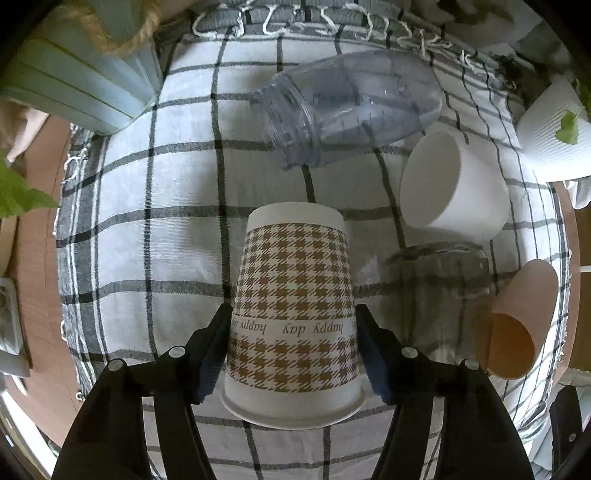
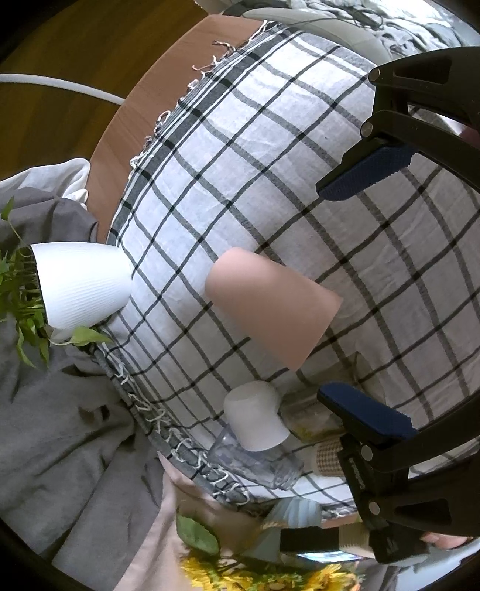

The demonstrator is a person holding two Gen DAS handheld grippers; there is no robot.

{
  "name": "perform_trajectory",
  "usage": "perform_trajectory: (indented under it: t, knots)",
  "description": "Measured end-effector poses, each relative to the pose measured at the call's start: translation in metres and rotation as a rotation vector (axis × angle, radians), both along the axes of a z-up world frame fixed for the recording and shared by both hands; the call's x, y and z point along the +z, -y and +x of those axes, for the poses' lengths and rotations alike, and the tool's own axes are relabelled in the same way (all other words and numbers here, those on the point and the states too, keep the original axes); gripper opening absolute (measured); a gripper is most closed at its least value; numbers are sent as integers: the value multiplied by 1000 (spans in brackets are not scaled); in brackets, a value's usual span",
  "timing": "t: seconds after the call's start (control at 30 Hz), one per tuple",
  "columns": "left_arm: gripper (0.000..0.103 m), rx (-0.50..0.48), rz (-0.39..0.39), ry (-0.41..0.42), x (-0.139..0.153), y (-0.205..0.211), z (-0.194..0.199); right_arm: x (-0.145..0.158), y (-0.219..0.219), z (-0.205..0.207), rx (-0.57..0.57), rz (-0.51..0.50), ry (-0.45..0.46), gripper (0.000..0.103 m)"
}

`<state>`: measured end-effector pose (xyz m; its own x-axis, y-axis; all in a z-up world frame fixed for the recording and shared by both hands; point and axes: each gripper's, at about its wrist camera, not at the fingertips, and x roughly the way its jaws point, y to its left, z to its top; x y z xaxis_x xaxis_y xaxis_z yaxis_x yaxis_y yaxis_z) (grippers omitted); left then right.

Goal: Flip cup upside down
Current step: 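Lift the houndstooth cup with the left gripper toward the right gripper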

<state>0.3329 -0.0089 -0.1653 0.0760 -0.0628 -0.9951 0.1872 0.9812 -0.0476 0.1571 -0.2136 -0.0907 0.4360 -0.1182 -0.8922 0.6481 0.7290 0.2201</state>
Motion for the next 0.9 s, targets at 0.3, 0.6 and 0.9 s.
perform_trajectory:
  t: [0.3, 0.6, 0.9]
  knots:
    - [64, 31, -54, 46, 32, -16, -40, 6, -2, -9, 67, -6, 12, 99]
    - [64, 53, -93, 90, 50, -14, -115, 6, -5, -36, 193, -20, -1, 99]
    - [64, 64, -124, 59, 30, 9, -161, -12, 11, -68, 269, -54, -75, 99]
